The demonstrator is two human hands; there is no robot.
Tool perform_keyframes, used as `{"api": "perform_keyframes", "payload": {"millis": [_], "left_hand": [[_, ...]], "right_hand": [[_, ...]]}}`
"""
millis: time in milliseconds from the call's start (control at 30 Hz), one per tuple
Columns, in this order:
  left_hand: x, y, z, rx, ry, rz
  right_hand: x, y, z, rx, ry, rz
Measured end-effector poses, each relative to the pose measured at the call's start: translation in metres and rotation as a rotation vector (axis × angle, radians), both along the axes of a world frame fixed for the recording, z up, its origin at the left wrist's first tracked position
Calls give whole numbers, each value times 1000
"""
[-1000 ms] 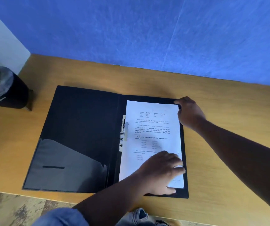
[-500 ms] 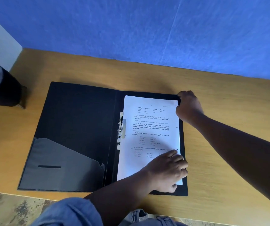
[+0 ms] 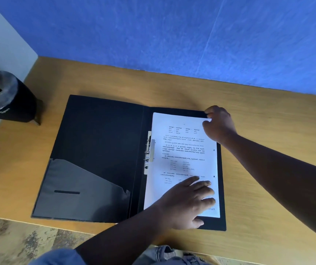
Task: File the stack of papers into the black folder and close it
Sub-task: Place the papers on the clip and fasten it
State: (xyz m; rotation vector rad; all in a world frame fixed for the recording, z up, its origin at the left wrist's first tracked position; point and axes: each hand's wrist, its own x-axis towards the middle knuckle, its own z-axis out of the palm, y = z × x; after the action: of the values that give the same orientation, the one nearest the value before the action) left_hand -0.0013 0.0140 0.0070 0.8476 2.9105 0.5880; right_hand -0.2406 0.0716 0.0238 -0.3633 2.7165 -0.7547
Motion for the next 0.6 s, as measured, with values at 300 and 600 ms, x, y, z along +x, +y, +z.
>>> {"api": "perform_keyframes", "payload": {"millis": [300,600], "left_hand": [[50,-73,1,-140,-147,142],[64,-96,-1,-142,-135,284]], "right_hand": [[26,-92,6,164,93,523],[38,-114,-1,312,152,612]]}}
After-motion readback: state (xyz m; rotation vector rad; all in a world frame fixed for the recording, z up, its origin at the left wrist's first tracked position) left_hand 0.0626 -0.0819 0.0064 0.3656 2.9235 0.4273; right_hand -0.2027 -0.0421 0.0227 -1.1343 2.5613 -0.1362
